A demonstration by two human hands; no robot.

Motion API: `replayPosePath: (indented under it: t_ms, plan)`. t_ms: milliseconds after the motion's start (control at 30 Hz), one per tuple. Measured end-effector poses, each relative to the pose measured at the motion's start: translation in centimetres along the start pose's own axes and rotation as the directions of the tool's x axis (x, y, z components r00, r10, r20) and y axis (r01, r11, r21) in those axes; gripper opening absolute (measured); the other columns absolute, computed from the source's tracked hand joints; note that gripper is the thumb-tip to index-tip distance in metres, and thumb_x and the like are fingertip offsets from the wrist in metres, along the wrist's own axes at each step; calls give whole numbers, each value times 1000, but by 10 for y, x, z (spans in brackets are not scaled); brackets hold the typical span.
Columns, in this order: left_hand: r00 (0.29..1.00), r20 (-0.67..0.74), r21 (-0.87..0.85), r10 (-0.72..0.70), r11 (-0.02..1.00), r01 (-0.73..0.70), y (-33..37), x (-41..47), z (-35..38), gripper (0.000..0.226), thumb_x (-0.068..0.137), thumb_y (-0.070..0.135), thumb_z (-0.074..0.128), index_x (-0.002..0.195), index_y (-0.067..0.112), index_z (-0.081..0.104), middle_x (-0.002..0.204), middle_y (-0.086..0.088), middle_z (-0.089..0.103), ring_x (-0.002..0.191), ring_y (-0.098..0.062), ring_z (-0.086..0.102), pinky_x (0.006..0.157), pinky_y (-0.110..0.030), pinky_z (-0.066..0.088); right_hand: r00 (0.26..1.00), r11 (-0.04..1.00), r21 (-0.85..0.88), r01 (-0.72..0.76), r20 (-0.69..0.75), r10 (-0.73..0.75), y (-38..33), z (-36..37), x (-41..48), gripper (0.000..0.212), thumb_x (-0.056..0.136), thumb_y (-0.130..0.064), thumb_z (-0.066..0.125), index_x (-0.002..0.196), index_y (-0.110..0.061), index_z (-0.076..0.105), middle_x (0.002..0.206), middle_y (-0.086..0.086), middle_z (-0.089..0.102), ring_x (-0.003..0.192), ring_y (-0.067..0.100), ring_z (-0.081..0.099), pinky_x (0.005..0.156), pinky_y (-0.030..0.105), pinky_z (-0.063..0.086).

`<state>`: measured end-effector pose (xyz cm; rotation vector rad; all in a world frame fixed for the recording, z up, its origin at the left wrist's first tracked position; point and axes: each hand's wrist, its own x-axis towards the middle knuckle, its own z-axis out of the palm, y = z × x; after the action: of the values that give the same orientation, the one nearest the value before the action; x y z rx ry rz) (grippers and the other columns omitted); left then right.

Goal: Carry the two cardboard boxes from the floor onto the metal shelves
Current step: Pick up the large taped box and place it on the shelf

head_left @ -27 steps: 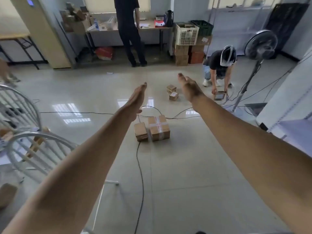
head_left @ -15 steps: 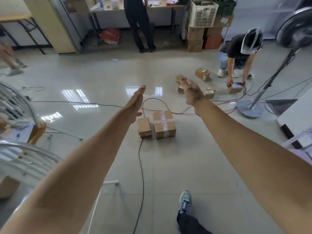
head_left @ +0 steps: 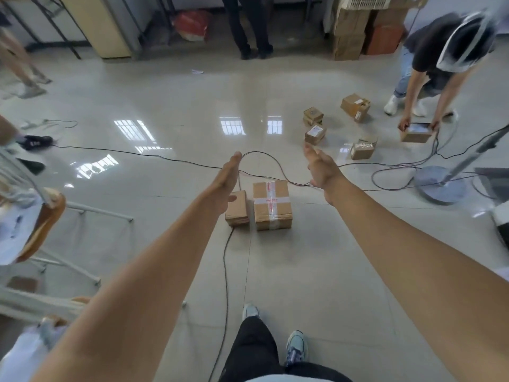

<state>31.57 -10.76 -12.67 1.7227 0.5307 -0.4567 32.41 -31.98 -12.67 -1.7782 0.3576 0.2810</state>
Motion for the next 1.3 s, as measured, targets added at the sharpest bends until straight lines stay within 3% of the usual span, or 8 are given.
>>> replayPosePath:
  t_ms: [500, 633, 733, 833, 933, 1067, 1200, 1300]
  plan:
    - [971, 50, -7, -232, 972, 233, 18, 254, 12, 72, 108, 64, 35, 168, 26, 30, 176, -5, 30, 159, -26, 33, 124, -53, 36, 972, 970, -70, -233, -12, 233, 18, 39, 236, 59, 105, -49, 34, 149, -11, 41, 152, 8, 44, 139, 25, 41, 117, 49, 33]
    - [949, 49, 44, -310, 950, 308, 16, 324, 12, 71, 108, 64, 35, 167, 24, 32, 173, -5, 35, 155, -27, 37, 118, -50, 39, 953, 950, -67, -304, -18, 303, 27, 57, 301, 56, 106, -47, 34, 149, -12, 41, 149, 8, 46, 139, 23, 42, 118, 47, 33]
    - [928, 42, 68, -371, 928, 367, 10, 369, 19, 72, 108, 64, 35, 168, 25, 31, 173, -3, 35, 156, -26, 36, 119, -49, 37, 938, 934, -81, -347, -10, 347, 43, 63, 340, 52, 106, -48, 34, 144, -15, 46, 131, 4, 49, 124, 19, 46, 113, 42, 36]
    - [913, 44, 82, -405, 912, 401, -1, 407, 30, 66, 110, 60, 34, 164, 22, 37, 166, 0, 44, 154, -25, 39, 121, -49, 35, 922, 918, -80, -388, -13, 388, 66, 67, 374, 50, 105, -50, 34, 142, -18, 48, 128, 4, 49, 116, 20, 46, 105, 34, 37]
    - [894, 66, 96, -443, 895, 436, -17, 439, 45, 63, 112, 57, 32, 163, 22, 40, 149, 3, 53, 151, -25, 42, 121, -45, 31, 895, 887, -119, -445, -29, 445, 97, 67, 409, 58, 105, -50, 34, 148, -13, 43, 149, 10, 48, 136, 25, 45, 115, 48, 37]
    - [867, 44, 94, -496, 866, 490, -55, 493, 63, 69, 109, 62, 34, 166, 24, 34, 167, -3, 45, 153, -28, 41, 119, -44, 31, 867, 854, -154, -497, -36, 498, 148, 68, 457, 56, 107, -45, 31, 148, -8, 43, 150, 16, 46, 139, 28, 42, 116, 48, 35]
    - [838, -2, 65, -546, 836, 545, -114, 554, 83, 65, 111, 59, 35, 166, 25, 35, 168, -1, 44, 154, -26, 40, 119, -46, 34, 846, 821, -244, -516, 7, 534, 221, 76, 510, 54, 108, -40, 28, 144, -3, 46, 145, 16, 50, 130, 29, 47, 113, 44, 36]
    - [820, -38, 39, -571, 819, 572, -163, 601, 102, 63, 110, 59, 37, 165, 27, 37, 168, 1, 45, 154, -25, 41, 121, -48, 35, 829, 796, -293, -530, 20, 559, 279, 86, 549, 59, 109, -37, 28, 139, 12, 44, 149, 25, 48, 135, 38, 45, 110, 44, 36]
